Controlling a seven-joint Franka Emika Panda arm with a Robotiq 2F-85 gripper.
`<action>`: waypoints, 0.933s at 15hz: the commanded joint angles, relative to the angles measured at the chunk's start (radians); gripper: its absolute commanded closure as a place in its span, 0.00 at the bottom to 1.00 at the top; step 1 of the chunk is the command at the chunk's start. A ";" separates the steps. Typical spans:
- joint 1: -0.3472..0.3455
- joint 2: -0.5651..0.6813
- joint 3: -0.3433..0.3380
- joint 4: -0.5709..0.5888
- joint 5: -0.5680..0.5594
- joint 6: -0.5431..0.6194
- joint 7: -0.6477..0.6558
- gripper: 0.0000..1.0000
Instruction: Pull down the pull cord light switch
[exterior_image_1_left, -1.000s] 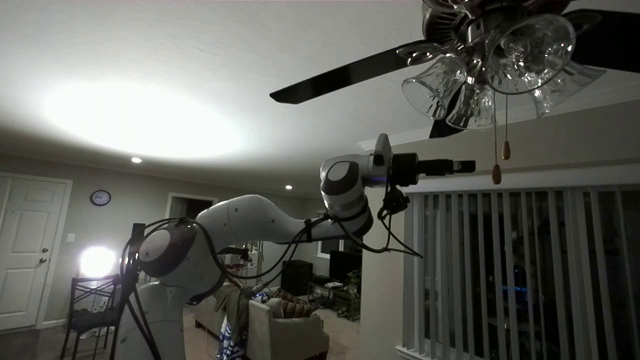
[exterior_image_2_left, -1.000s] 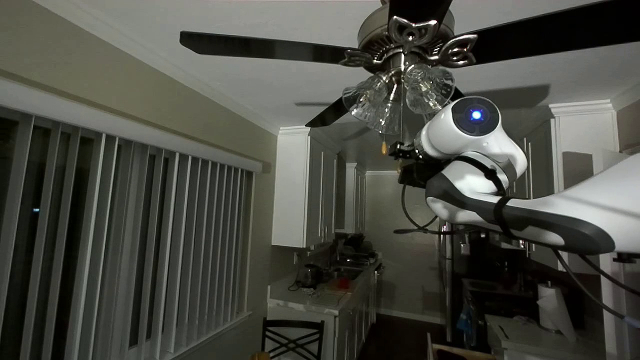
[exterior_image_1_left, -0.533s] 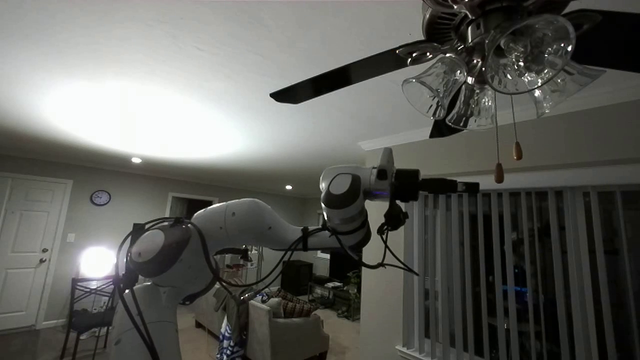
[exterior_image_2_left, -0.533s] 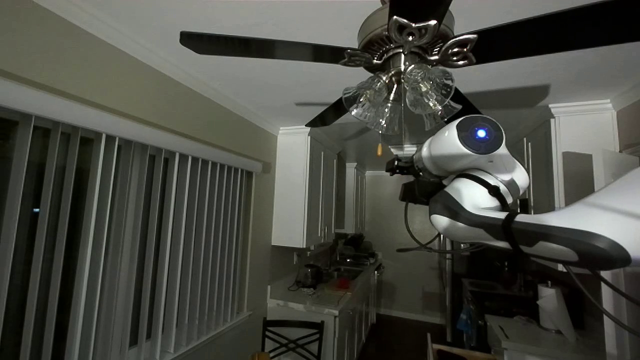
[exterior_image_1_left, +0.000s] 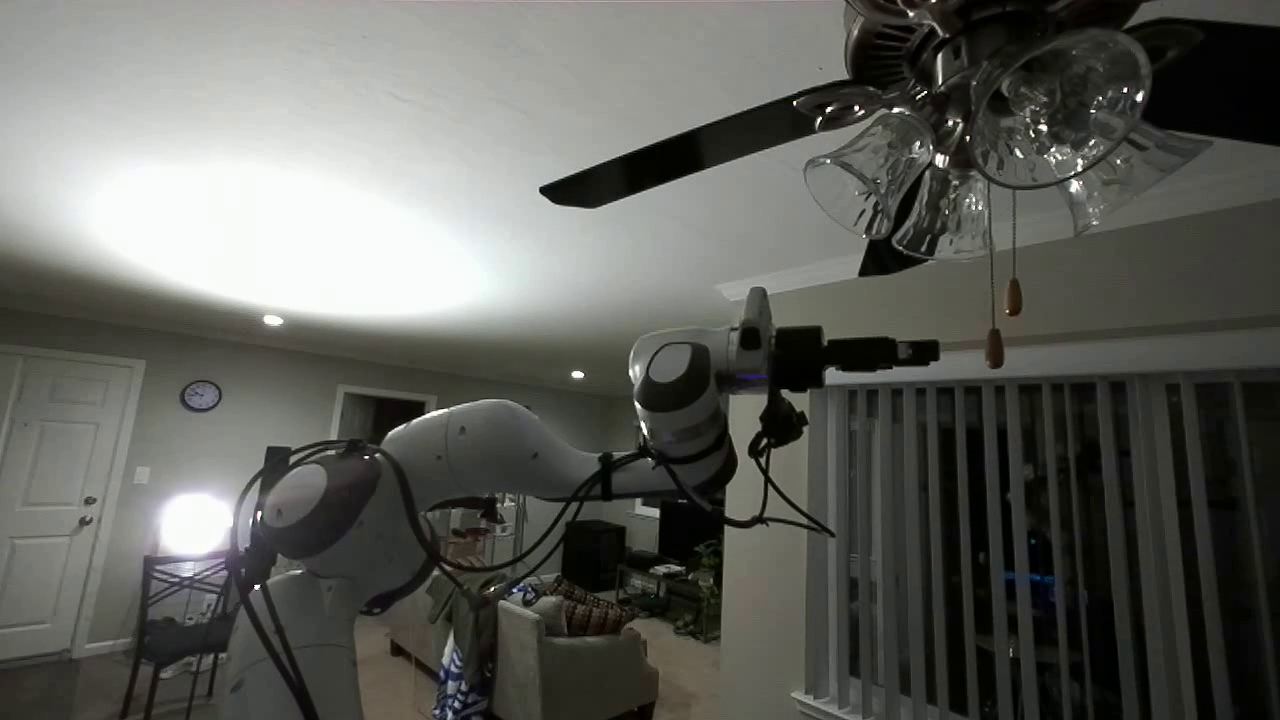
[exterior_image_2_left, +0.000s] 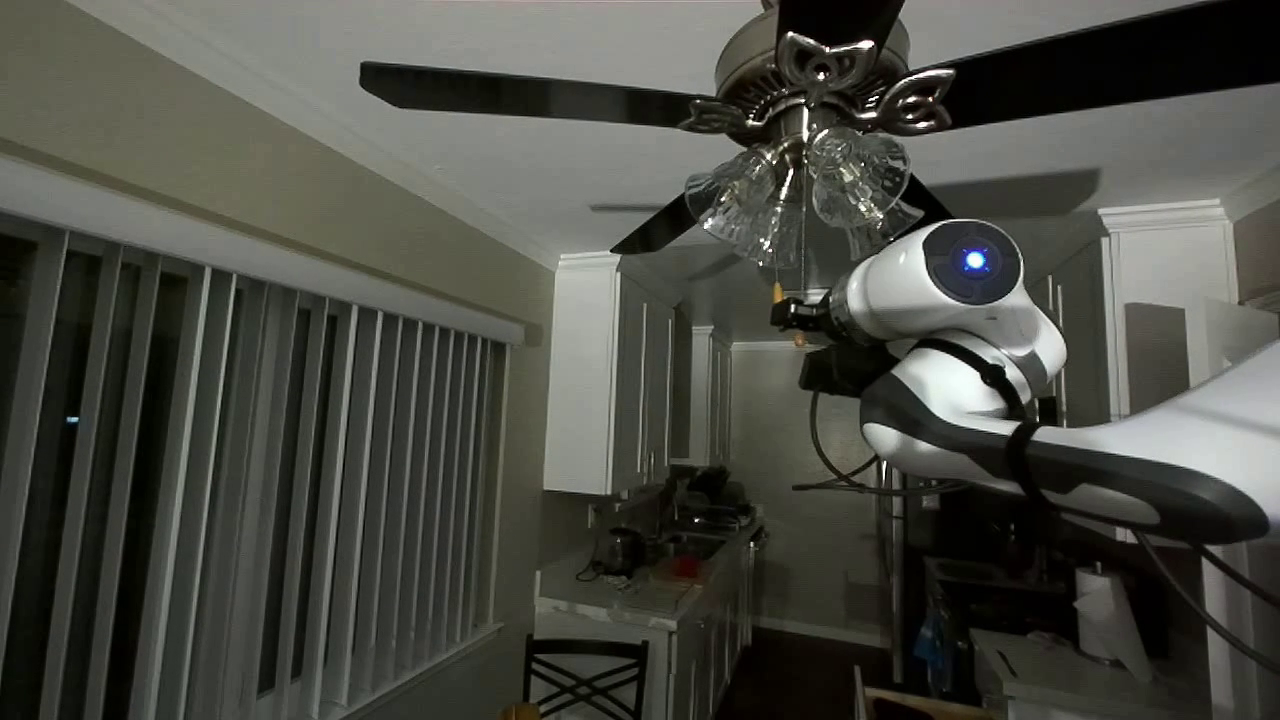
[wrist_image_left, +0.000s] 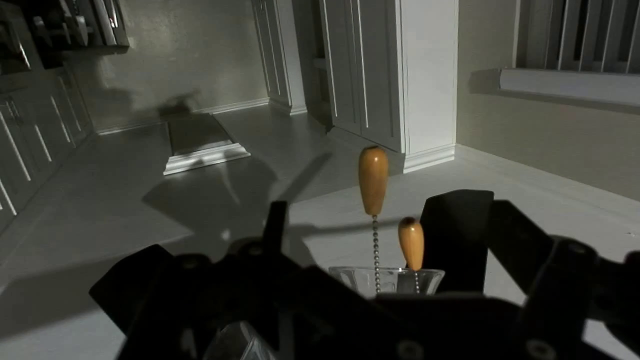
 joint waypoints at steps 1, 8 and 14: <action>-0.053 0.000 0.018 0.037 0.000 0.026 -0.024 0.00; -0.067 -0.006 0.032 0.059 0.022 -0.008 -0.041 0.00; -0.074 -0.005 0.043 0.067 0.022 -0.003 -0.044 0.00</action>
